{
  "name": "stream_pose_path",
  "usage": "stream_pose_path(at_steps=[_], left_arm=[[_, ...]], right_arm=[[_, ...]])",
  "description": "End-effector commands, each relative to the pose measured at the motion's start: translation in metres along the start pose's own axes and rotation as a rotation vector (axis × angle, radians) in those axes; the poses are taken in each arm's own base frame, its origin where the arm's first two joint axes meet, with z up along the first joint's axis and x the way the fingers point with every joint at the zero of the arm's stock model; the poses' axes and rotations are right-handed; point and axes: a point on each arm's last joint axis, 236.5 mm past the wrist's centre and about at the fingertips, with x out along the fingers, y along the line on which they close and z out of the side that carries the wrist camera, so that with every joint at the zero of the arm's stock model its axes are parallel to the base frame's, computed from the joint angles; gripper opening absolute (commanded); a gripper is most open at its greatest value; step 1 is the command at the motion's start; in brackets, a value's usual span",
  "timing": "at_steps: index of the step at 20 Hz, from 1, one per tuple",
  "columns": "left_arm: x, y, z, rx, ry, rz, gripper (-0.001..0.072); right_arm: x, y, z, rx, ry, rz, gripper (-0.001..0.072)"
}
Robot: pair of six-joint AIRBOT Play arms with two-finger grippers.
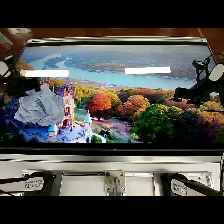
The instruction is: Fold the shirts.
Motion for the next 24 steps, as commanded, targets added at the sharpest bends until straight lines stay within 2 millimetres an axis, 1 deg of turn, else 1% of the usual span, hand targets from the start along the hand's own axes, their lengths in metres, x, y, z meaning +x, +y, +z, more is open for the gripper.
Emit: stream_pose_path(at_steps=[1, 3, 4, 6, 9, 11, 12, 13, 14, 15, 16, 17, 18, 19, 20, 21, 22, 23, 24], left_arm=[[0.05, 0.064, -0.009, -0.137, 0.134, 0.034, 0.072], [0.083, 0.065, -0.012, -0.1, 0.167, 0.03, 0.072], [0.098, 0.062, -0.013, -0.093, 0.178, 0.024, 0.072], [0.12, 0.052, -0.011, -0.088, 0.172, -0.003, 0.072], [0.143, 0.022, -0.003, -0.119, 0.146, -0.123, 0.072], [0.152, 0.013, -0.003, -0.15, 0.146, -0.163, 0.0714], [0.156, 0.012, -0.003, -0.157, 0.149, -0.163, 0.0604], [0.158, 0.011, -0.005, -0.161, 0.157, -0.167, 0.0392], [0.156, 0.009, -0.008, -0.167, 0.171, -0.177, 0.0158], [0.15, 0.006, -0.008, -0.171, 0.185, -0.189, 0.0045], [0.139, 0.003, -0.006, -0.166, 0.192, -0.202, 0.0044], [0.121, -0.002, 0.003, -0.125, 0.171, -0.225, 0.0044], [0.097, -0.008, 0.019, -0.089, 0.114, -0.246, 0.0043], [0.064, -0.014, 0.039, -0.042, 0.021, -0.259, 0.0043], [0.018, -0.023, 0.063, 0.008, -0.116, -0.267, 0.0043], [-0.033, -0.033, 0.083, 0.039, -0.26, -0.279, 0.0043], [-0.095, -0.047, 0.094, 0.069, -0.41, -0.312, 0.0043], [-0.157, -0.063, 0.094, 0.104, -0.537, -0.353, 0.0043], [-0.21, -0.079, 0.085, 0.143, -0.639, -0.4, 0.0043]], right_arm=[[0.0, 0.005, 0.002, 0.004, -0.009, 0.019, 0.0698], [0.0, 0.009, 0.002, 0.027, -0.007, 0.035, 0.0698], [0.0, 0.011, 0.001, 0.054, -0.001, 0.044, 0.0698], [0.0, 0.015, -0.004, 0.107, 0.022, 0.063, 0.0698], [-0.002, 0.031, -0.011, 0.157, 0.06, 0.127, 0.0698], [-0.004, 0.044, -0.015, 0.164, 0.08, 0.177, 0.0698], [-0.005, 0.049, -0.016, 0.169, 0.088, 0.199, 0.0698], [-0.007, 0.054, -0.018, 0.172, 0.099, 0.218, 0.0698], [-0.008, 0.057, -0.021, 0.18, 0.112, 0.233, 0.0698], [-0.009, 0.06, -0.024, 0.193, 0.127, 0.243, 0.0698], [-0.01, 0.062, -0.026, 0.194, 0.139, 0.251, 0.0698], [-0.01, 0.063, -0.03, 0.192, 0.156, 0.256, 0.0698], [-0.011, 0.063, -0.035, 0.186, 0.177, 0.255, 0.0698], [-0.012, 0.063, -0.042, 0.161, 0.205, 0.254, 0.0689], [-0.013, 0.06, -0.049, 0.124, 0.225, 0.242, 0.0688], [-0.013, 0.051, -0.056, 0.106, 0.252, 0.203, 0.0688], [-0.014, 0.041, -0.062, 0.099, 0.27, 0.158, 0.0688], [-0.018, 0.03, -0.065, 0.093, 0.271, 0.113, 0.0688], [-0.025, 0.024, -0.065, 0.079, 0.252, 0.085, 0.0688]])
